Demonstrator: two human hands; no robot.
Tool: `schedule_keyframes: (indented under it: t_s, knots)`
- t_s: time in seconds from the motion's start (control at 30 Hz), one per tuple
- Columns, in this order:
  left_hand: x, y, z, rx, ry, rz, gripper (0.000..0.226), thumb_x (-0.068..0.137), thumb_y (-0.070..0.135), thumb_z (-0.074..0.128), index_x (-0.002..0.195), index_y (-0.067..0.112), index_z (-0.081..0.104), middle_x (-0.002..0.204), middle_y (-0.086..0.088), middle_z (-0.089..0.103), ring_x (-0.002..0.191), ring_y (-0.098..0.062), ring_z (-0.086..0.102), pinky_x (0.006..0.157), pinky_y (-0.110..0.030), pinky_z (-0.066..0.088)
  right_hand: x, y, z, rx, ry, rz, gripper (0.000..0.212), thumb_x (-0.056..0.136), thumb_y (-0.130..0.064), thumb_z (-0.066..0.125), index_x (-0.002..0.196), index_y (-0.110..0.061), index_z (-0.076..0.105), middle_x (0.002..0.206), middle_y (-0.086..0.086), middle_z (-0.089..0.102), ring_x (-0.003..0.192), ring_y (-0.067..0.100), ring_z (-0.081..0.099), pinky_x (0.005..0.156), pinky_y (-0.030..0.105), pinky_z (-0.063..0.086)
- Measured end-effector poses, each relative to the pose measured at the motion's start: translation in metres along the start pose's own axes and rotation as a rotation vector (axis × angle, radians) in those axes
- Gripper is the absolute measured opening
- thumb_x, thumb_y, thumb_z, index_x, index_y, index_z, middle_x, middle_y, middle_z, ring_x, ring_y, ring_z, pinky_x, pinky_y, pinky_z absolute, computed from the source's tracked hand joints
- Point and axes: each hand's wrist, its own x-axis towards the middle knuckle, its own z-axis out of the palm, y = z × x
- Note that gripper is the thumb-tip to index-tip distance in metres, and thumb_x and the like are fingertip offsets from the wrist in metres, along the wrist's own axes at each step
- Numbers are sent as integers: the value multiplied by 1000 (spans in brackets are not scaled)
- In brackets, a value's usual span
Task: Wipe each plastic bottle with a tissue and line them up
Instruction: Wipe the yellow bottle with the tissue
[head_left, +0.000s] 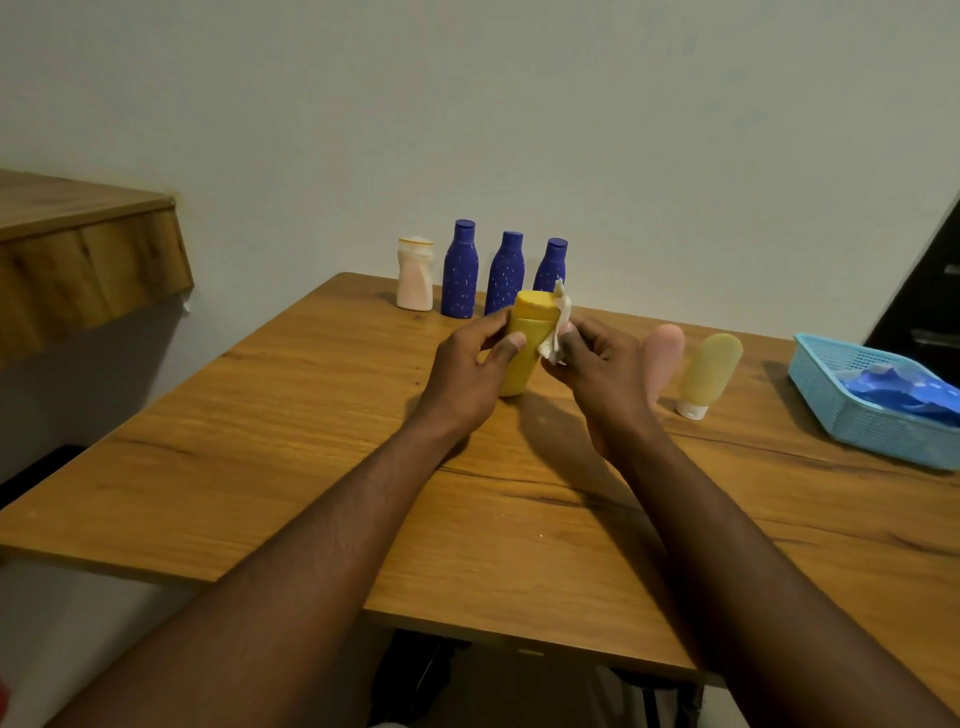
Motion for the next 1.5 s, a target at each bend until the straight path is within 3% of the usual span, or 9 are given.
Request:
schedule_keyframes:
  t_s: [0.2, 0.5, 0.67, 0.8, 0.9, 1.13, 1.27, 1.37, 1.5]
  knots:
    - [1, -1, -2, -11, -16, 7, 42, 105, 23, 56, 147, 19, 53, 141, 3, 61, 126, -7, 56, 101, -27, 49, 1, 14, 0, -379, -81, 22, 25, 103, -16, 55, 121, -10, 71, 109, -1, 75, 99, 14, 70, 91, 39, 60]
    - [3, -3, 0, -20, -32, -34, 43, 105, 29, 57, 146, 19, 55, 139, 2, 62, 127, -11, 57, 106, -46, 52, 6, 5, 5, -344, 212, -293, 39, 98, -7, 60, 136, -13, 62, 128, 0, 69, 115, 10, 64, 93, 24, 56]
    - [3, -2, -1, -75, -17, -66, 33, 105, 27, 57, 138, 24, 60, 132, 4, 66, 124, -11, 59, 106, -49, 52, 3, 10, 4, -502, 25, -189, 21, 98, -5, 58, 112, -7, 73, 100, 3, 74, 90, 13, 67, 75, 27, 54]
    - [3, 2, -2, -120, -14, -85, 24, 105, 24, 56, 124, 38, 61, 119, 13, 68, 118, -9, 62, 105, -49, 53, 2, 17, 1, -589, -114, -10, 18, 97, -8, 59, 104, -11, 75, 94, 1, 74, 89, 15, 68, 82, 40, 60]
    - [2, 3, -3, -137, -14, -106, 32, 106, 25, 55, 137, 25, 60, 124, 9, 67, 120, -10, 61, 104, -48, 54, 1, 17, 2, -573, -106, 4, 16, 98, -11, 59, 102, -12, 75, 92, 2, 74, 88, 16, 68, 83, 44, 60]
    - [0, 1, -1, -81, -61, -72, 34, 105, 29, 56, 138, 22, 61, 127, 5, 67, 122, -13, 61, 102, -50, 54, 1, -1, 3, -369, 175, -309, 23, 100, -13, 59, 119, -14, 71, 107, -3, 75, 96, 7, 68, 82, 27, 59]
    - [-1, 2, 4, 4, -56, -7, 44, 105, 27, 57, 147, 19, 53, 141, 2, 61, 128, -9, 55, 99, -26, 51, 1, -9, -1, -365, 247, -396, 32, 95, -3, 62, 126, -9, 68, 121, 4, 71, 110, 11, 64, 91, 19, 54]
    - [-3, 5, 5, 69, 2, 54, 44, 105, 22, 57, 148, 17, 51, 141, 0, 59, 121, -3, 52, 85, -11, 44, 1, -7, -2, -493, 229, -518, 29, 92, -3, 65, 120, -9, 71, 119, 6, 70, 110, 17, 60, 90, 27, 53]
    - [-4, 5, 6, 103, 21, 119, 43, 104, 15, 57, 146, 15, 53, 138, -2, 61, 122, -6, 55, 97, -26, 54, -2, -9, 4, -678, 196, -591, 29, 92, -12, 65, 120, -9, 71, 122, 8, 67, 115, 25, 53, 87, 18, 39]
